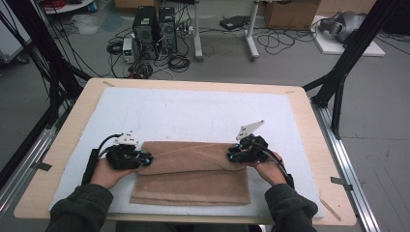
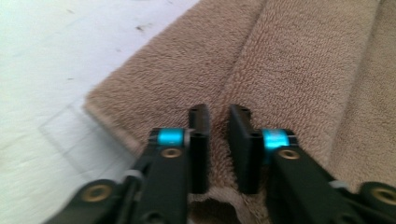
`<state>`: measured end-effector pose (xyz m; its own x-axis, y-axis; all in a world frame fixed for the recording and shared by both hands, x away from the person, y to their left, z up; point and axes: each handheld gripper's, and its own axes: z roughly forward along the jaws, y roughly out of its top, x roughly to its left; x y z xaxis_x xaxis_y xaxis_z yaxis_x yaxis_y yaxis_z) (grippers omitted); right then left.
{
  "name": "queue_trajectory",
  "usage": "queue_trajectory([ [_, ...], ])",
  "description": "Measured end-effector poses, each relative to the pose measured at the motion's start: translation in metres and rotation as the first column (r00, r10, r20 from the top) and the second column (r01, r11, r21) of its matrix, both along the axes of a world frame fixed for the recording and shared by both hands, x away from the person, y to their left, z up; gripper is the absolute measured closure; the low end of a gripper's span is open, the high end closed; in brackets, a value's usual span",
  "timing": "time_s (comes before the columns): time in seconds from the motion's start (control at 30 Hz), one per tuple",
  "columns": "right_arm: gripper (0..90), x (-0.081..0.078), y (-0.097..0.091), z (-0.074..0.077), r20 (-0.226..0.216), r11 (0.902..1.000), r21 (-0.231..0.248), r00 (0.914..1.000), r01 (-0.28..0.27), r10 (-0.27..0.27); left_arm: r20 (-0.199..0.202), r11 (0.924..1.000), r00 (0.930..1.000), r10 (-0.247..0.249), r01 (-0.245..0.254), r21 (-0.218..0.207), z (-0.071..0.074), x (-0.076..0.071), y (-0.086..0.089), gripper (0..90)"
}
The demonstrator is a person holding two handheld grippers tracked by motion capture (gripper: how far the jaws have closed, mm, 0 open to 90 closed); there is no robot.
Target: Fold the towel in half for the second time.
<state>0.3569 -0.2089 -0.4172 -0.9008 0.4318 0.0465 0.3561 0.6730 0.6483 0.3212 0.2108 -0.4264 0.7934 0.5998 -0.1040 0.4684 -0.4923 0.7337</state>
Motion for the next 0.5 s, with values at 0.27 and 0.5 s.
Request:
queue_trajectory([
  [0.27, 82.7, -0.03, -0.016, 0.025, 0.042, 0.9958, 0.085, 0.9987, -0.033, 0.03, 0.079, 0.9964, 0.9963, -0.034, 0.04, -0.074, 0.028, -0.038, 0.014, 83.5],
  [0.5, 70.2, -0.079, -0.03, 0.056, 0.079, 0.9773, 0.174, 0.991, -0.12, 0.108, 0.108, 0.9906, 0.9902, -0.09, 0.1, -0.094, 0.051, -0.072, 0.018, 66.0],
])
